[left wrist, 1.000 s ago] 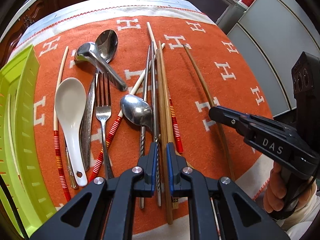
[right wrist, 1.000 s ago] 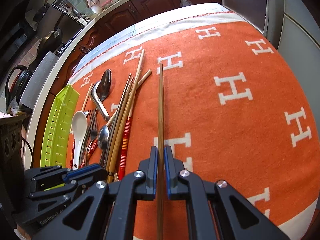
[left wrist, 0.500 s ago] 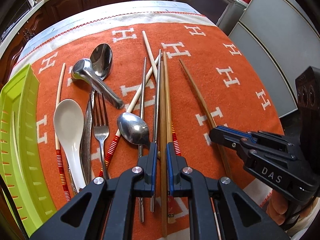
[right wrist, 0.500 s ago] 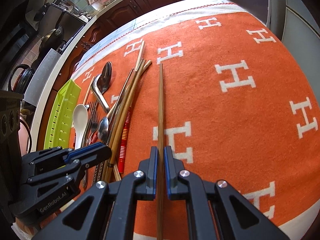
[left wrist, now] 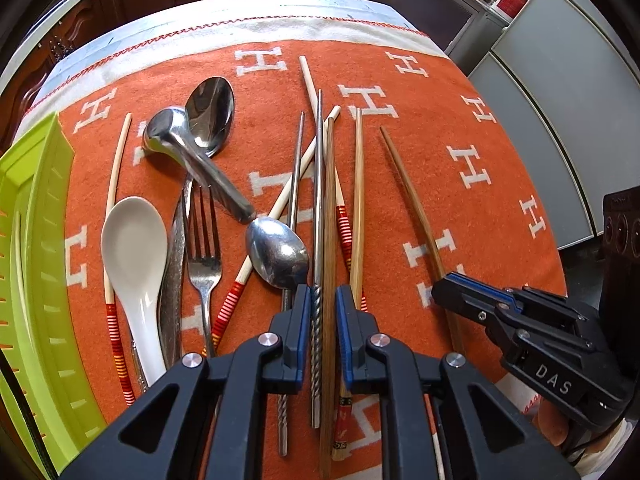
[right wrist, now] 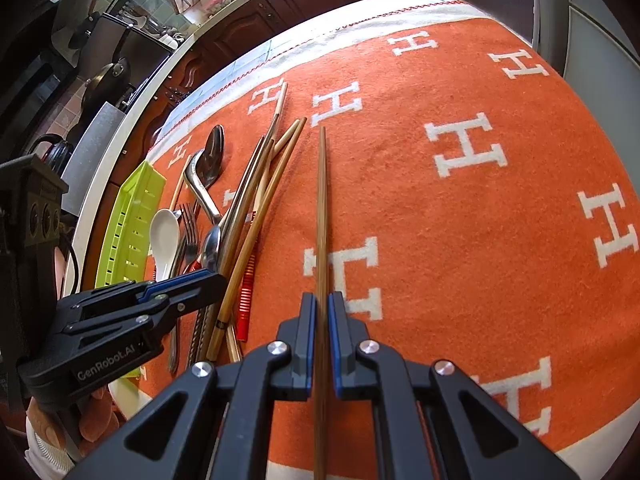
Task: Organize utensils
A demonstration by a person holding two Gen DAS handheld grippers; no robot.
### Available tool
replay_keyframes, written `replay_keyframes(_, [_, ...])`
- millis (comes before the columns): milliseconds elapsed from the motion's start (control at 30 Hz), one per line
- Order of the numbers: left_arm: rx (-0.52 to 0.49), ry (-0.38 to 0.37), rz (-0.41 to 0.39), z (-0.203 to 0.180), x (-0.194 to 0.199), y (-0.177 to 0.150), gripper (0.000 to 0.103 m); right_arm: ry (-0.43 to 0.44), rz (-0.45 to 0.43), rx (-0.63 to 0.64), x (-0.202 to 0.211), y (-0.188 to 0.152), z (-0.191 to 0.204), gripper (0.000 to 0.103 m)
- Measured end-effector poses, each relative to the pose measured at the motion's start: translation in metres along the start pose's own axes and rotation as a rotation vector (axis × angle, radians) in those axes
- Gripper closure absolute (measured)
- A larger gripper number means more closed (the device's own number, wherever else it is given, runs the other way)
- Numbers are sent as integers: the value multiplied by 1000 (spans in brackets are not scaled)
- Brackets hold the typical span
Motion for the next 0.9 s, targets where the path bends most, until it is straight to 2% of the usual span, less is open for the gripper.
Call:
replay_keyframes(167, [17, -18, 9, 1, 0, 2, 92, 12, 1, -2, 0, 0, -1, 97])
replay_keyframes(400, [75, -136, 23, 12, 1, 2, 90, 29, 1, -5, 1, -1, -4, 97])
replay_keyframes(800, [61, -113, 9, 10, 0, 6, 93, 23, -1, -2, 1, 1, -2, 97])
replay_keyframes(900, [50, -88, -7, 9, 5, 4, 99, 20, -1, -1, 1, 0, -1, 97])
Point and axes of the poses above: each gripper's, at about its wrist camera, not at the fingertips, and x roughly against the way its jaws point, z to its left, y to its top, the point moved 4 cm from there along -x, roughly the way its jaws point, and after that the axes turned 12 degrees about z, right-handed, at the moved point
